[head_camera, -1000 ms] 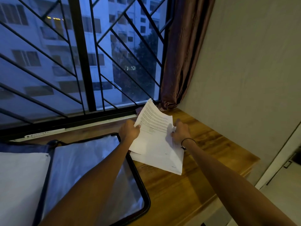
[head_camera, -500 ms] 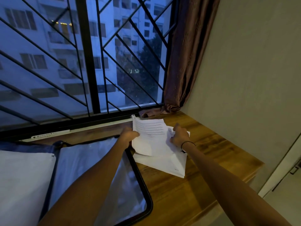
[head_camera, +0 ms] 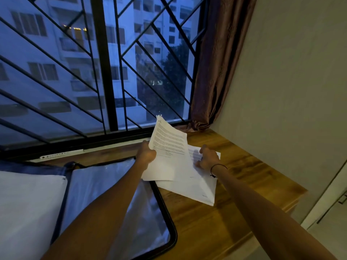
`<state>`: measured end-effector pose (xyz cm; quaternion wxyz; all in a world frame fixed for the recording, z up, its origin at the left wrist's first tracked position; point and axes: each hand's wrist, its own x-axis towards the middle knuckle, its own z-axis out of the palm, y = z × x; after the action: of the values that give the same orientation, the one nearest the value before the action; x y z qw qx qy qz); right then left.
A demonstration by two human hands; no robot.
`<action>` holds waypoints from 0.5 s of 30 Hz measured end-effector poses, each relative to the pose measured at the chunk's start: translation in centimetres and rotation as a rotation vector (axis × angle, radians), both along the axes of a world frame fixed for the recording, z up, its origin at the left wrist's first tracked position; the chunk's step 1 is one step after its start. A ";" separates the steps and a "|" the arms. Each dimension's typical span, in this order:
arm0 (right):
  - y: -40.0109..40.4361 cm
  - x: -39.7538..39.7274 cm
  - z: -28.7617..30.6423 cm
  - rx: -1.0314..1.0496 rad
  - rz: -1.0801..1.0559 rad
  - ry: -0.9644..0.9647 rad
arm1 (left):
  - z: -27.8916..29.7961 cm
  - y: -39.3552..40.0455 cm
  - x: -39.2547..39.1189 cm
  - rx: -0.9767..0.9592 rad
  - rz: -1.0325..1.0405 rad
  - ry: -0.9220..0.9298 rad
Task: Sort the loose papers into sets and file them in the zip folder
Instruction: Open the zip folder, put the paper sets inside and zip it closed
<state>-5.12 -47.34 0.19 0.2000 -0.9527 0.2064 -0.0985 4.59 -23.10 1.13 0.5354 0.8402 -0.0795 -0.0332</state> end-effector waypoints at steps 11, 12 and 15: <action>6.7 3.7 0.6 0.421 0.119 -0.190 | 2.4 6.7 0.8 -0.165 0.070 0.063; 7.2 4.5 0.0 0.500 0.120 -0.174 | 2.7 7.6 0.7 -0.186 0.075 0.060; 9.6 5.8 0.2 0.749 0.148 -0.155 | 3.0 10.4 0.5 -0.265 0.064 0.065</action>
<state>0.65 -37.77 0.34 0.5556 -0.8157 0.1432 -0.0734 5.10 -12.67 4.12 0.6446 0.7628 -0.0392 -0.0324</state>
